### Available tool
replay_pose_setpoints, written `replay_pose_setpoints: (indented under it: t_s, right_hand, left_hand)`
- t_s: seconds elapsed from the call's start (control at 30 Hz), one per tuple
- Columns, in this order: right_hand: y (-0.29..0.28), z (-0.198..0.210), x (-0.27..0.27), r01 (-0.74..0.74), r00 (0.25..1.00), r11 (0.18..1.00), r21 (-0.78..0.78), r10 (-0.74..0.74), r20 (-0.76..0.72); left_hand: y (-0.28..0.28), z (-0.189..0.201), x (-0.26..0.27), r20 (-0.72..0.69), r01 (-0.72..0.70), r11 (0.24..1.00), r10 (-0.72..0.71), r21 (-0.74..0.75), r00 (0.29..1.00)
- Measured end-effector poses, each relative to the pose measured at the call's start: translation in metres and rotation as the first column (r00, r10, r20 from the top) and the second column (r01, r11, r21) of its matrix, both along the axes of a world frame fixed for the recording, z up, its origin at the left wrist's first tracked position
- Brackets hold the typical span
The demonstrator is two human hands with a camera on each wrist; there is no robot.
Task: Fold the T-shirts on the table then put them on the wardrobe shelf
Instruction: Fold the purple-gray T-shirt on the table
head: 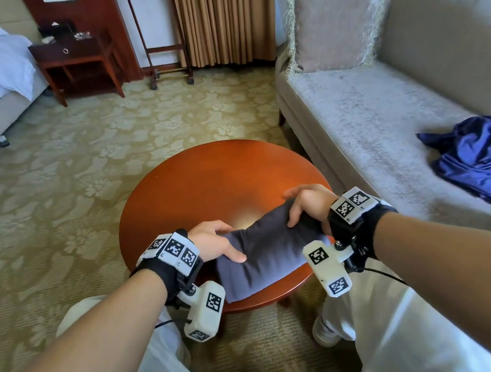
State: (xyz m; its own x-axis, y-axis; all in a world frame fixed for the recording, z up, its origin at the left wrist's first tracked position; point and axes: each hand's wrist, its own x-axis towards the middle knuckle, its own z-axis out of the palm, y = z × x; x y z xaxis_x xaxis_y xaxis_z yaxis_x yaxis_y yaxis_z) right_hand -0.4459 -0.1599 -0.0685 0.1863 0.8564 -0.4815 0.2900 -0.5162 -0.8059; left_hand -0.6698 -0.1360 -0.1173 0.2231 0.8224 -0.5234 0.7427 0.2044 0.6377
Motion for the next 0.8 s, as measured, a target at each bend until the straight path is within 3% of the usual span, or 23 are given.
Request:
replay_pose_setpoints:
  t_s: [0.1,0.27,0.4,0.5,0.63,0.8]
  right_hand:
    - [-0.006,0.013,0.011,-0.032,0.998,0.998,0.058,0.035,-0.046]
    - [-0.022,0.038,0.039,0.051,0.997,0.991,0.125,-0.042,-0.069]
    - [-0.044,0.052,0.078,0.193,0.977,0.964,0.182,-0.170,-0.131]
    - [-0.071,0.063,0.118,0.206,0.975,0.951,0.229,-0.178,-0.136]
    - [-0.105,0.059,0.175,0.445,0.892,0.872,0.205,-0.409,-0.193]
    - [-0.151,0.051,0.244,0.629,0.776,0.753,0.191,-0.596,-0.205]
  left_hand:
    - [-0.005,0.007,0.006,0.095,0.022,1.000,-0.021,-0.016,0.995]
    - [-0.007,0.031,0.031,0.223,-0.033,0.999,0.034,-0.006,0.974]
    - [-0.005,0.051,0.071,0.395,-0.147,0.989,0.130,0.014,0.909]
    - [-0.010,0.066,0.118,0.475,-0.227,0.973,0.180,0.043,0.861]
    - [-0.022,0.074,0.189,0.510,-0.237,0.969,0.170,0.069,0.843]
    - [-0.043,0.082,0.276,0.474,-0.169,0.985,0.131,0.038,0.871]
